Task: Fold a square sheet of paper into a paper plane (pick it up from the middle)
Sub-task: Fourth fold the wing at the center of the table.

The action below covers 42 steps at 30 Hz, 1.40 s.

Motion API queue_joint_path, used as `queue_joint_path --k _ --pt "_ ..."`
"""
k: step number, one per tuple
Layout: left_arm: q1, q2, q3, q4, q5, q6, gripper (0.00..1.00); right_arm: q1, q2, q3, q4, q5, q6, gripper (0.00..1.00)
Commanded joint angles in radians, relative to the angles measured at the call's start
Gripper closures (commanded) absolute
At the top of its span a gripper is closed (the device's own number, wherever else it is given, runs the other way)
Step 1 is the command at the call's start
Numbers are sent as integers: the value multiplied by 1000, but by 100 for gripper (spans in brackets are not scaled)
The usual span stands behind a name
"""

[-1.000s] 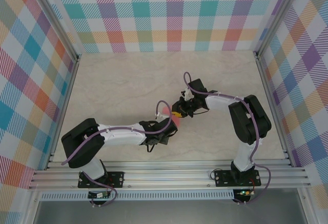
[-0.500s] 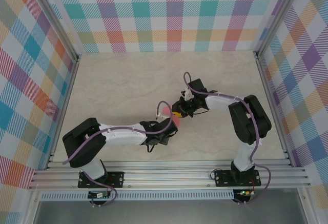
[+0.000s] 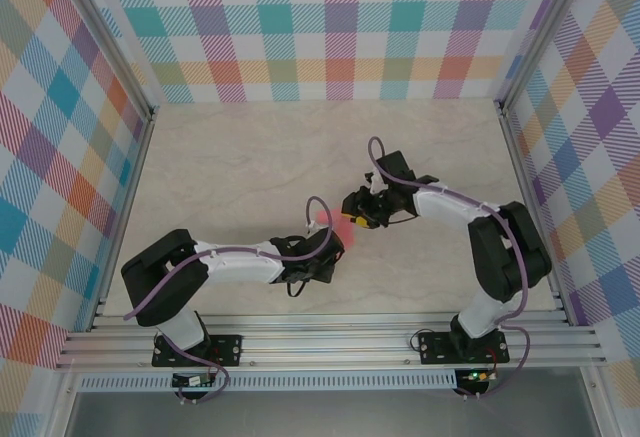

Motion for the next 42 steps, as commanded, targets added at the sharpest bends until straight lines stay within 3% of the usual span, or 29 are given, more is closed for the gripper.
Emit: queue_joint_path --k 1,10,17,22,31,42 --pt "20 -15 -25 43 55 -15 95 -16 -57 -46 -43 62 -20 55" --pt "54 -49 -94 138 135 -59 95 -20 -174 -124 -6 82 -56 54" --pt "114 -74 -168 254 260 -53 95 -12 -178 -187 143 -46 -41 80" --pt "165 -49 -201 350 393 -45 95 38 -127 -211 265 -97 -5 90" --pt "252 -34 -279 444 522 -76 96 113 18 -186 430 -172 78 92" --pt "308 2 -293 455 616 -84 96 124 140 -100 424 -164 81 92"
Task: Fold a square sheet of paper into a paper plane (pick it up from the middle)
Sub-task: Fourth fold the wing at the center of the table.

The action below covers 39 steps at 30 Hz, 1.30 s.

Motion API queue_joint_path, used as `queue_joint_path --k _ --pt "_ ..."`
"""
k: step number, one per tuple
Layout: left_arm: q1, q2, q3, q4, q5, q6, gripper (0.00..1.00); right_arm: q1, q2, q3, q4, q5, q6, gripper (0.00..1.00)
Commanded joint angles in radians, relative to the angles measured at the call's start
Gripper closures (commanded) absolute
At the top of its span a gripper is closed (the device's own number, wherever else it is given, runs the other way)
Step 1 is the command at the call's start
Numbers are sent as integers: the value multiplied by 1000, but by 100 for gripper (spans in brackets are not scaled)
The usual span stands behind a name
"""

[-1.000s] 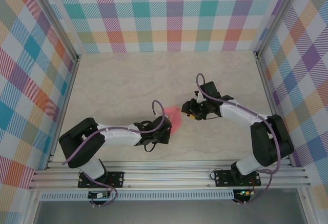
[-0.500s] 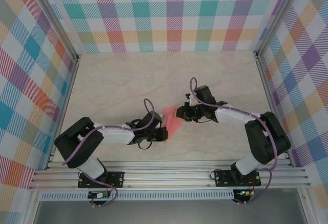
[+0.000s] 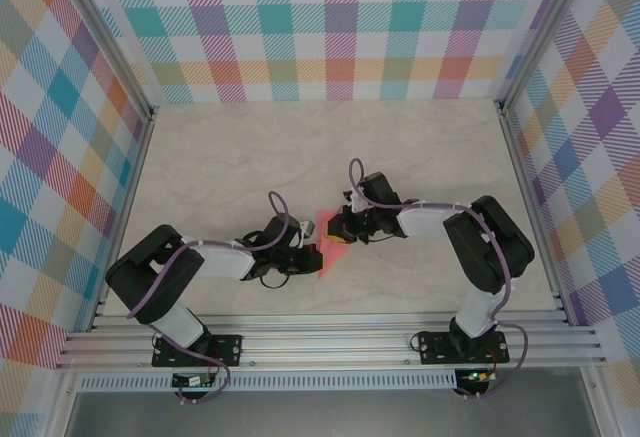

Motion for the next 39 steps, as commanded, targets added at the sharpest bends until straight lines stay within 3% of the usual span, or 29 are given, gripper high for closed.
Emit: queue_joint_path --k 1,26,39 --pt "20 46 -22 -24 34 -8 96 5 31 48 13 -8 -7 92" --pt "82 76 -13 -95 89 -27 98 4 127 91 -32 45 -18 92" --pt "108 127 12 -108 147 -29 99 8 1 21 9 17 -29 89"
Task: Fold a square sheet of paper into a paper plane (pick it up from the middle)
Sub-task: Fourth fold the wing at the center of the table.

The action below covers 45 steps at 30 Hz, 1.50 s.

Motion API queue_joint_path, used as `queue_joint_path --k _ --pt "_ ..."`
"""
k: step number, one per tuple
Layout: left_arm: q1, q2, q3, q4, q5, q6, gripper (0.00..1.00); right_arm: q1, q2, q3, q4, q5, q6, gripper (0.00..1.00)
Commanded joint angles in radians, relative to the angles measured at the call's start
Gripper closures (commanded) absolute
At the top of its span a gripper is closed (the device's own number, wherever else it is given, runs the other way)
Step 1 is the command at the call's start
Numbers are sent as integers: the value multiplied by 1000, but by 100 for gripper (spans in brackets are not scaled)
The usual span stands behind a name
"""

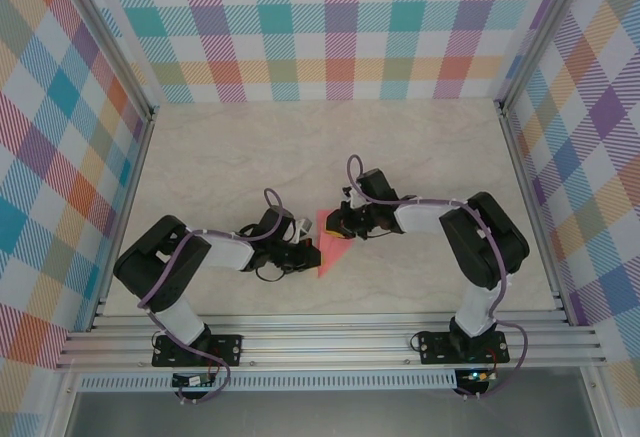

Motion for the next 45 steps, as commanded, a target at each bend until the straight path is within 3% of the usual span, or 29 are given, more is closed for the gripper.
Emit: queue_joint_path --k 1,35,45 --pt "14 57 -19 -101 -46 0 98 7 -1 -4 25 -35 -26 89" --pt "30 49 -5 -158 -35 29 96 8 185 97 -54 15 -29 92" --pt "30 41 6 -190 -41 48 97 7 158 55 -47 49 -21 92"
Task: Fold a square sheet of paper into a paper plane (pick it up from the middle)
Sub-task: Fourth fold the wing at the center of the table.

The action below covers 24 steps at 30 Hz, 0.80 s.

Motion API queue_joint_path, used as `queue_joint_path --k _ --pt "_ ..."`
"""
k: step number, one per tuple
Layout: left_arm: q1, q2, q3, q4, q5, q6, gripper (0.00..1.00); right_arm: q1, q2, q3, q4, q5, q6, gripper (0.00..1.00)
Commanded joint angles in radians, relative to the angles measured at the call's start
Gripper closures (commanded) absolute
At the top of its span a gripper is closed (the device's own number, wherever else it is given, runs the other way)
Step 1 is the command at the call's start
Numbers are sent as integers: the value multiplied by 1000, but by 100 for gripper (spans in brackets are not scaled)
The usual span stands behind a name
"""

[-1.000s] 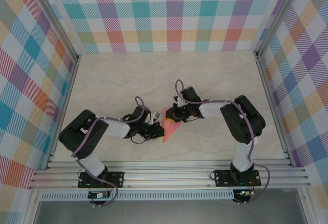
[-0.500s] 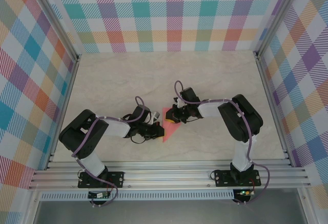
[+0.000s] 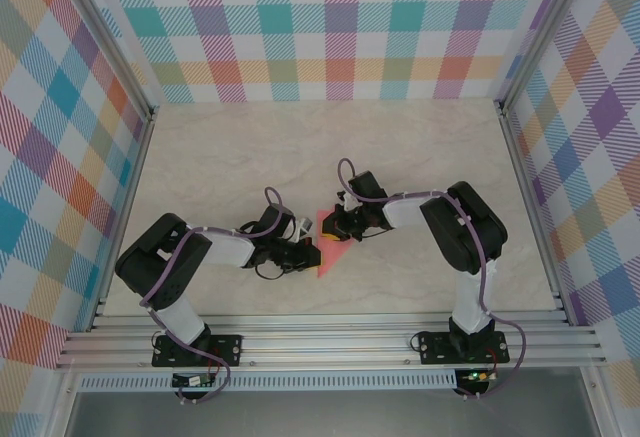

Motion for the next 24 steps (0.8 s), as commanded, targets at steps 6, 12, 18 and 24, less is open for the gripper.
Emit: queue_joint_path --k 6,12,18,24 --pt "16 53 -15 -138 -64 26 98 1 -54 -31 -37 52 -32 91" --pt "16 72 -5 -137 -52 29 99 0 -79 -50 -21 51 -31 90" --pt "16 82 3 -146 -43 39 99 0 -75 -47 12 4 -23 87" --pt "16 97 8 -155 -40 39 99 1 -66 -26 23 -29 -25 85"
